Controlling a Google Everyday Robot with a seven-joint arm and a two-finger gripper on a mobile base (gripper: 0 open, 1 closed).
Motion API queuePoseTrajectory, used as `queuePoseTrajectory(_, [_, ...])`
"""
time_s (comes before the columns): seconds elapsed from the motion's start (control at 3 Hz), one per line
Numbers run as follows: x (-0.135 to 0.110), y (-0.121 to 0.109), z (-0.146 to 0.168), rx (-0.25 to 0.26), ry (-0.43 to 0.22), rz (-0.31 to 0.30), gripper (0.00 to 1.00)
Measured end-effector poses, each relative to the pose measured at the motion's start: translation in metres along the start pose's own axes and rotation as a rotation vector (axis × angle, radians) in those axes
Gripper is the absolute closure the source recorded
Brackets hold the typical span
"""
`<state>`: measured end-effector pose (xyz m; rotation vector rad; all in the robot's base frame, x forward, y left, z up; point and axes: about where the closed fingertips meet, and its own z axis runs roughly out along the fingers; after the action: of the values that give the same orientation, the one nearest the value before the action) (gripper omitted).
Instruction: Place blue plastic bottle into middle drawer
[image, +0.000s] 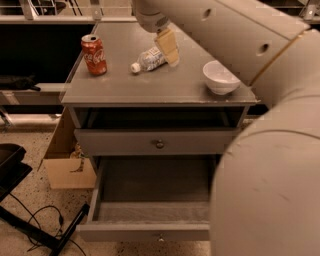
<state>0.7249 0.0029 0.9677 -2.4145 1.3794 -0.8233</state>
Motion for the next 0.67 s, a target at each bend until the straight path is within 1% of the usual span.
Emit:
queuePoseTrajectory(0.33, [-0.009, -0.028, 0.038, -0.018, 0.095, -0.104, 0.0])
queuePoseTrajectory(0.67, [-0.017, -0.047, 0.075, -0.063, 0.132, -0.178, 0.0])
